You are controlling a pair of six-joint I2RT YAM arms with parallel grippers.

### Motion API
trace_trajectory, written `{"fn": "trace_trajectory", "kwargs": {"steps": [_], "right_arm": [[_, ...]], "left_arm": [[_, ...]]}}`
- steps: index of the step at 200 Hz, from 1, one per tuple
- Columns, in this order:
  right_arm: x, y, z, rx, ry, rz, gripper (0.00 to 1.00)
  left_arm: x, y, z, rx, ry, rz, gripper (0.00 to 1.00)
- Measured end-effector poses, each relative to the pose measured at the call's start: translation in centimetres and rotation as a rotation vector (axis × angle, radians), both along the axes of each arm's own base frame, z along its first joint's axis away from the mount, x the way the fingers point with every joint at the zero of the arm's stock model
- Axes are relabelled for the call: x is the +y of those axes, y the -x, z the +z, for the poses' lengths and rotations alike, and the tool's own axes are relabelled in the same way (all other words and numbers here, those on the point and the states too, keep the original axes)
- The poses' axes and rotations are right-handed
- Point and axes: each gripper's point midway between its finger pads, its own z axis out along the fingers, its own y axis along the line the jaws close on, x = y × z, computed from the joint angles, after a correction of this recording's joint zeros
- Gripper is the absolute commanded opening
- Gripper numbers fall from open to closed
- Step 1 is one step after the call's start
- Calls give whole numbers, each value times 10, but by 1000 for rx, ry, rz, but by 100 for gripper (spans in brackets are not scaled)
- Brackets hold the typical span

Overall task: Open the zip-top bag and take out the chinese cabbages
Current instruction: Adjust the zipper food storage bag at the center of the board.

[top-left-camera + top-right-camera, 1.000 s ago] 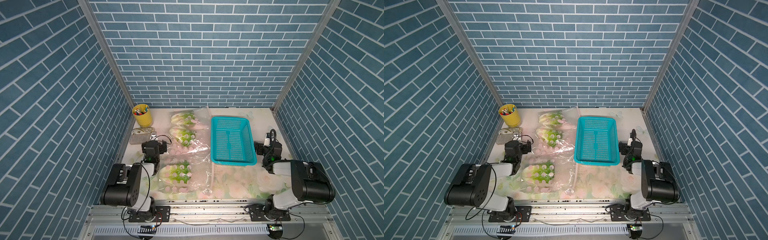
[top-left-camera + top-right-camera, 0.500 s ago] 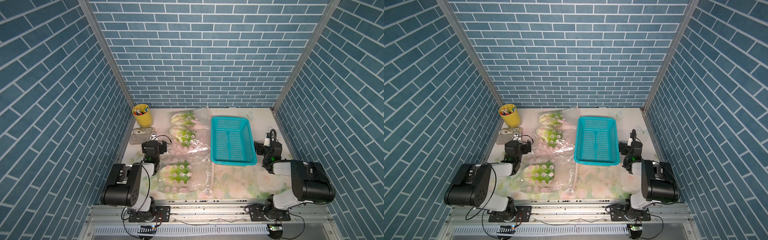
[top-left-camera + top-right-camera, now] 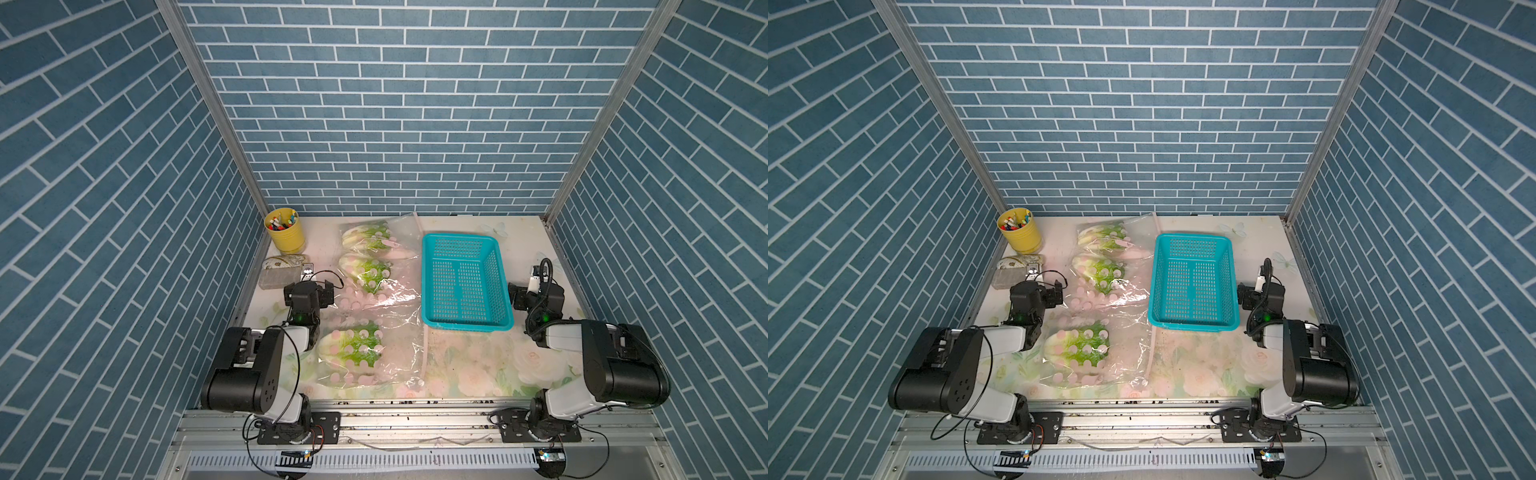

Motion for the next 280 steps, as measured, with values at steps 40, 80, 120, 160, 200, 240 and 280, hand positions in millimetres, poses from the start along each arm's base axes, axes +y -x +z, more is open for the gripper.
{"fn": "trace_trajectory", "kwargs": {"steps": [40,80,120,160,200,240,280], "right_arm": [[-19,-17,79,36,-43,-140,99],[8,-14,215,-140,-207,-12,88],[61,21,173,114,-368,159,85],[124,75,179,210,-403,388,82],[143,103,198,165,-392,482,77],[145,131,203,67,-353,534,76],[143,138,214,16,-328,552,76]], "left_arm": [[1,0,0,3,6,-4,100],[2,-6,92,-39,2,77,93],[-17,42,210,-168,150,55,83],[-104,115,179,32,227,-221,81],[-200,176,117,267,71,-569,81],[-271,222,56,409,-210,-735,81],[-319,249,25,428,-284,-827,91]]}}
